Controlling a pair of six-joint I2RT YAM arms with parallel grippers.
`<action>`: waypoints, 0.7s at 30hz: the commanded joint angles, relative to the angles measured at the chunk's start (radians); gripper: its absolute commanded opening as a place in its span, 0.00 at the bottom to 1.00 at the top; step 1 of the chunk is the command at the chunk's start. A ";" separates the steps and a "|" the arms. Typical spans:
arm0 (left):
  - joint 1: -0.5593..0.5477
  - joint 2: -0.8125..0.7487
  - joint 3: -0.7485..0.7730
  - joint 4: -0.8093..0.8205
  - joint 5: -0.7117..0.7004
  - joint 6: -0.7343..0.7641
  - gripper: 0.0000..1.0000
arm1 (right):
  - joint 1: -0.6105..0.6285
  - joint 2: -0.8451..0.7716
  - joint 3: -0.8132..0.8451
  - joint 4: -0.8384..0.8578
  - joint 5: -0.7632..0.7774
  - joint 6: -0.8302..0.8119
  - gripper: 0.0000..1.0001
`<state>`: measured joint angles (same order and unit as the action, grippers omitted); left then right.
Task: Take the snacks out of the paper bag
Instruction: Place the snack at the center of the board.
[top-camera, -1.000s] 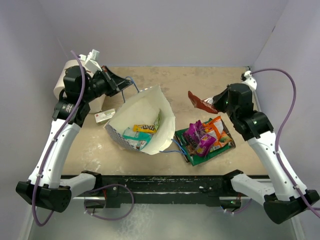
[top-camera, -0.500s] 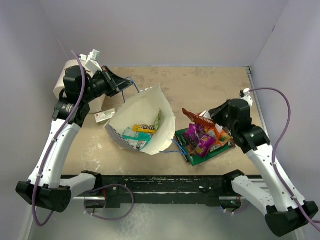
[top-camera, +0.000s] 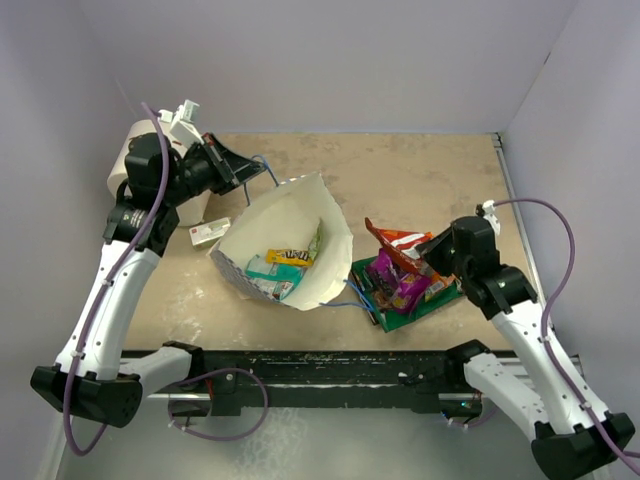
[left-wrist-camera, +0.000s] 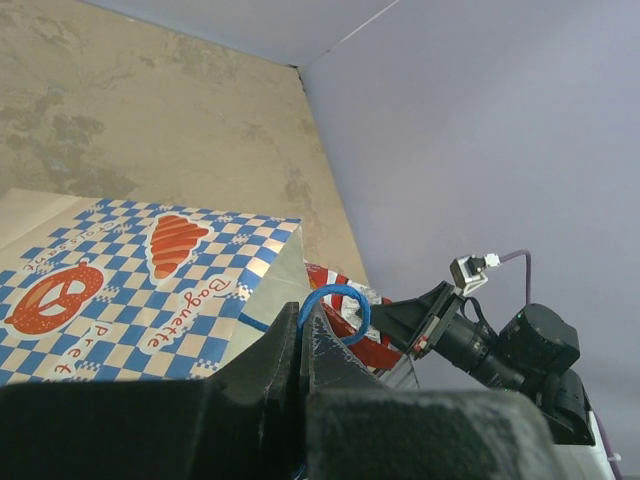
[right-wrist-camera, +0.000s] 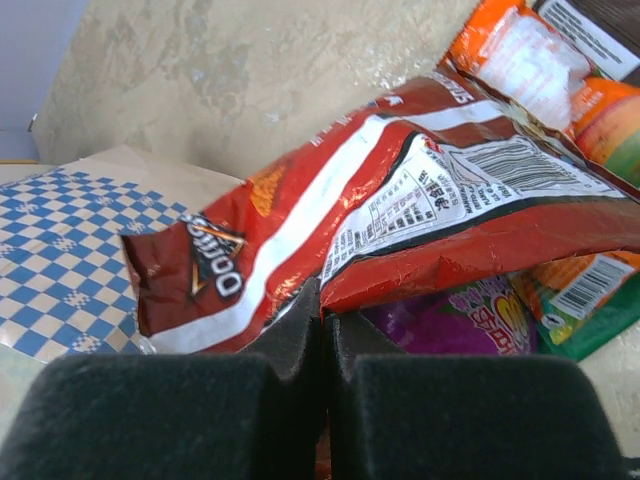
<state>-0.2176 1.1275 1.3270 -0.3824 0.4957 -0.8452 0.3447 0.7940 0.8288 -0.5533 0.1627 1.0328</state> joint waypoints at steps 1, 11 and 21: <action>-0.005 -0.025 -0.005 0.053 0.023 0.005 0.00 | -0.003 -0.059 -0.035 -0.091 -0.022 0.052 0.03; -0.005 -0.020 -0.003 0.064 0.046 -0.003 0.00 | -0.003 -0.091 -0.139 -0.103 -0.058 0.089 0.05; -0.005 -0.036 -0.012 0.053 0.048 -0.012 0.00 | -0.003 -0.079 -0.235 -0.069 -0.065 0.023 0.25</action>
<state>-0.2176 1.1225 1.3262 -0.3676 0.5282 -0.8497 0.3443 0.7113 0.6174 -0.5812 0.1101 1.1004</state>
